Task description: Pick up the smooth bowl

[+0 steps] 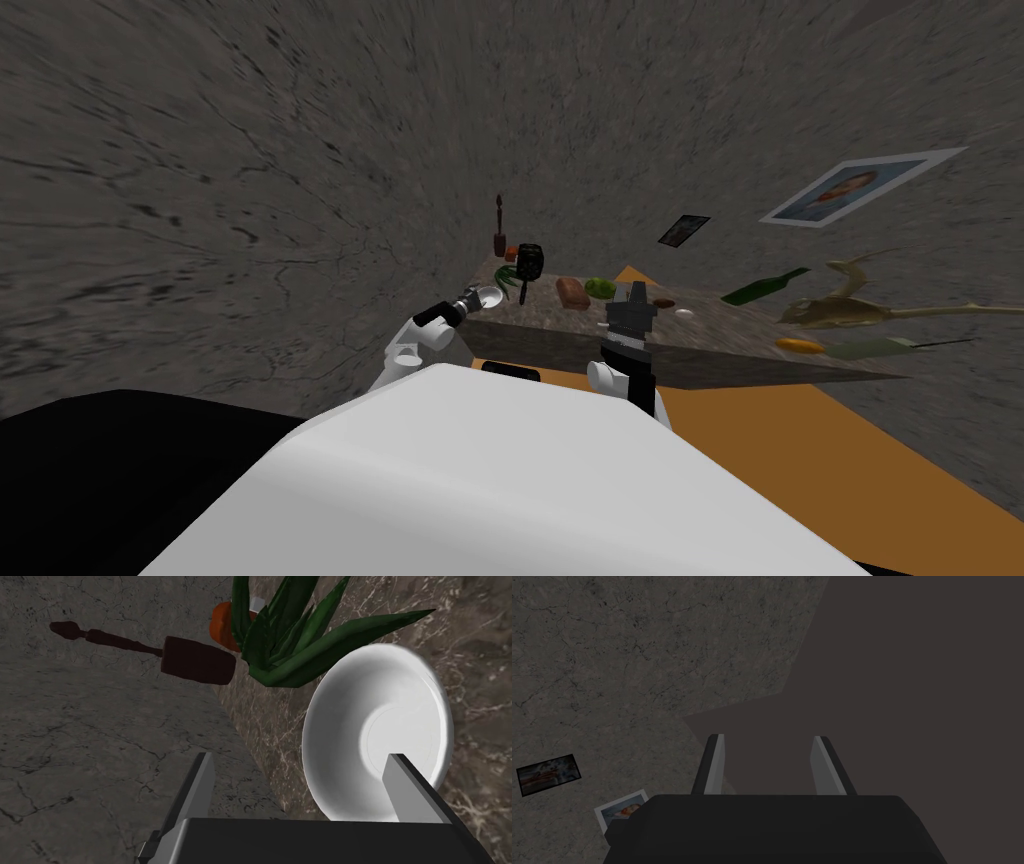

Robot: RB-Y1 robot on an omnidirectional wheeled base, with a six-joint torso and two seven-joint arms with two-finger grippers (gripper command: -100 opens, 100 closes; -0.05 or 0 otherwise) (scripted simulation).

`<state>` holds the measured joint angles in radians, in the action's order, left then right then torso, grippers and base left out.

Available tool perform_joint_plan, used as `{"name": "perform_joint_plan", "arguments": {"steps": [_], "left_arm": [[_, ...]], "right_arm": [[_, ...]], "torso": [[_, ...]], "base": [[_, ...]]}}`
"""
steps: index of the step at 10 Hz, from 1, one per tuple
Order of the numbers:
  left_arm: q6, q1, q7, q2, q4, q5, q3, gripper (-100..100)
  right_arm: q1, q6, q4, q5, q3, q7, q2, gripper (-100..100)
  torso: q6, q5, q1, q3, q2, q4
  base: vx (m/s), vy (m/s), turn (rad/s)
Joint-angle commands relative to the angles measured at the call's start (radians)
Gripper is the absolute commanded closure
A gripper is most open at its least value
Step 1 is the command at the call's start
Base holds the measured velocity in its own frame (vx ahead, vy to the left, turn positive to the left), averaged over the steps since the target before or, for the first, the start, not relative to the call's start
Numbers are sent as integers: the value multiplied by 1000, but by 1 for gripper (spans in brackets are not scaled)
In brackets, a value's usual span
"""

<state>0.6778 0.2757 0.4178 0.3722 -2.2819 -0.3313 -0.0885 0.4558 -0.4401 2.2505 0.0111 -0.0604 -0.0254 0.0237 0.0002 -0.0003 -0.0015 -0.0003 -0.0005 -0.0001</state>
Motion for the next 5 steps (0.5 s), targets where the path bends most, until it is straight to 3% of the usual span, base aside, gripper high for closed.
{"name": "perform_joint_plan", "arguments": {"steps": [1, 5], "left_arm": [[49, -9, 9, 7, 6, -4, 1, -100], [167, -50, 39, 33, 27, -12, 5, -100]], "right_arm": [[0, 0, 0, 0, 0, 0, 0, 0], [0, 0, 0, 0, 0, 0, 0, 0]], "torso": [[0, 0, 0, 0, 0, 0], [0, 0, 0, 0, 0, 0]], "base": [[5, -18, -14], [5, -24, -27]]}}
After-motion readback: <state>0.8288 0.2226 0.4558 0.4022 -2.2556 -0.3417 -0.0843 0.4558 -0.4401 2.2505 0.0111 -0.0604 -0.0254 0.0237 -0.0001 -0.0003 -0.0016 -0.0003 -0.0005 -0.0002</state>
